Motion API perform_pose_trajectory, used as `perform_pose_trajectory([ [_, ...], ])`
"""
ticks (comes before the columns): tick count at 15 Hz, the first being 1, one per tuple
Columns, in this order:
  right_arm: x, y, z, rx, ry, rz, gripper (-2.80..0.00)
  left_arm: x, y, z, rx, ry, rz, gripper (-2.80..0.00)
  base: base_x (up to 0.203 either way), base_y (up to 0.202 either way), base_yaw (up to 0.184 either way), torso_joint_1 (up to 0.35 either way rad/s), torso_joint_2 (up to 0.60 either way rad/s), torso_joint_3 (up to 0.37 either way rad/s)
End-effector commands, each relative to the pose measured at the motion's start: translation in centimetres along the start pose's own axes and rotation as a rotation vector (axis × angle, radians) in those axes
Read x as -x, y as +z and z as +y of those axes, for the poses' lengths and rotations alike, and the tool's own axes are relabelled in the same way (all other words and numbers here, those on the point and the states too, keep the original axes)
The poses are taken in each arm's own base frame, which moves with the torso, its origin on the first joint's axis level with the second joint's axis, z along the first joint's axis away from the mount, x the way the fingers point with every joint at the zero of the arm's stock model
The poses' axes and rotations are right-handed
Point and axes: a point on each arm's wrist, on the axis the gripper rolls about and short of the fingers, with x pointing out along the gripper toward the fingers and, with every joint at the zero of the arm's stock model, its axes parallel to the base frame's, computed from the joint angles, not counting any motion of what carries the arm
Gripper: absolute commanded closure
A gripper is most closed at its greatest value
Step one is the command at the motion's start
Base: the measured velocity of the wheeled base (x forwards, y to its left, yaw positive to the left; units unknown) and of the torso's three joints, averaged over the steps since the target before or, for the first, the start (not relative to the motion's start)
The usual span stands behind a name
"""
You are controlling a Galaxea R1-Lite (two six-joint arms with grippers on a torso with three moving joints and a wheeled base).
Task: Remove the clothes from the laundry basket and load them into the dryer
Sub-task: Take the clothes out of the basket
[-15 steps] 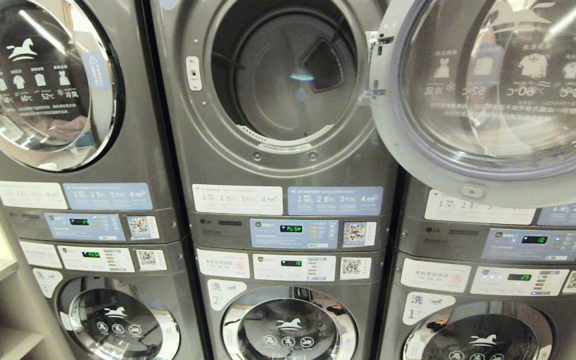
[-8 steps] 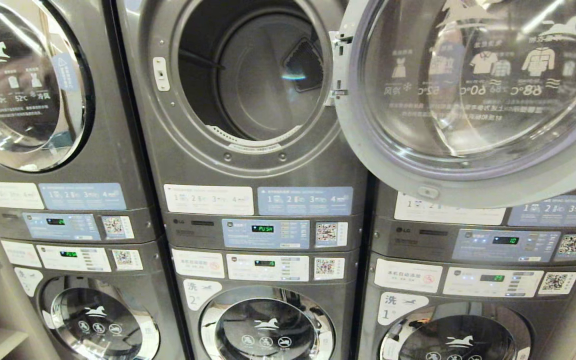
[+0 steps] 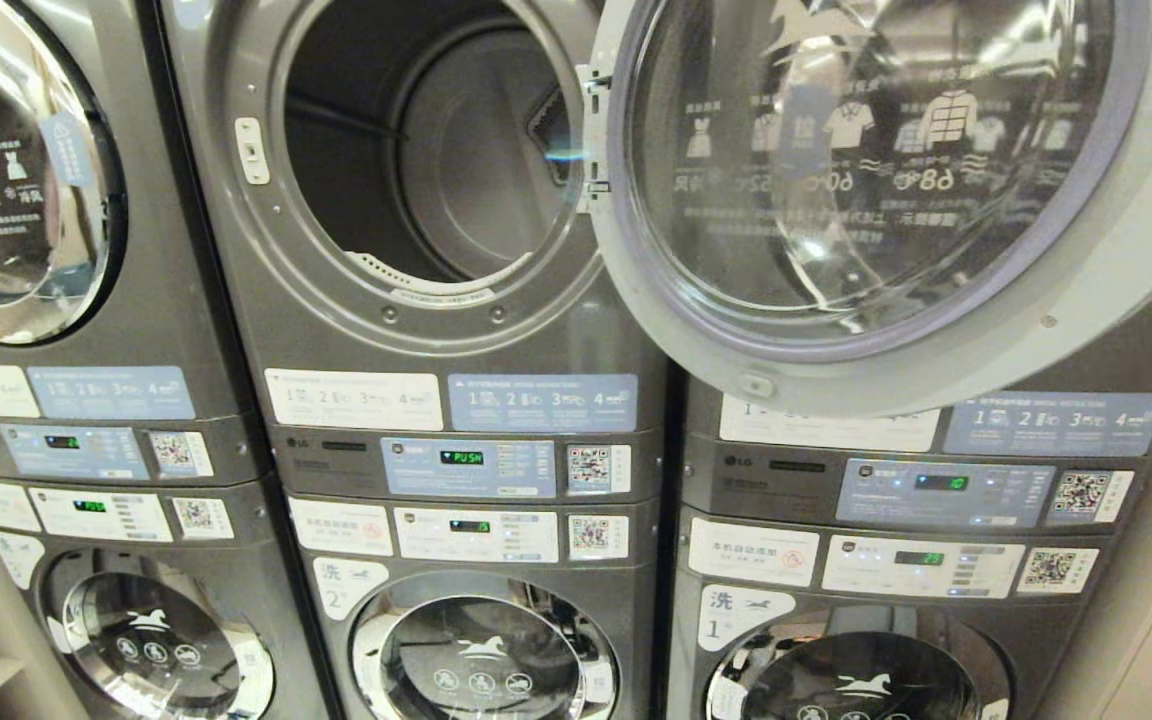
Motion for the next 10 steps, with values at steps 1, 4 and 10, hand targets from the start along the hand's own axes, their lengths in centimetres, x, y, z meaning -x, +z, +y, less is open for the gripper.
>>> perform_pose_trajectory([
  [1, -0.04, -0.17, 0.00, 0.000, 0.001, 0.005, 0.00, 0.01, 0.00, 0.00, 0.001, -0.002, -0.001, 0.00, 0.000, -0.194, 0.000, 0.000, 0.00, 0.000],
  [4, -0.04, -0.17, 0.00, -0.004, 0.000, 0.005, 0.00, 0.00, -0.02, -0.01, 0.004, -0.001, 0.000, 0.00, 0.000, -0.160, 0.000, -0.022, 0.04, 0.023],
  [10, -0.04, -0.17, 0.00, -0.006, 0.001, 0.005, 0.00, 0.00, -0.02, -0.01, 0.004, -0.002, 0.000, 0.00, 0.000, -0.009, 0.000, -0.046, 0.12, 0.058],
])
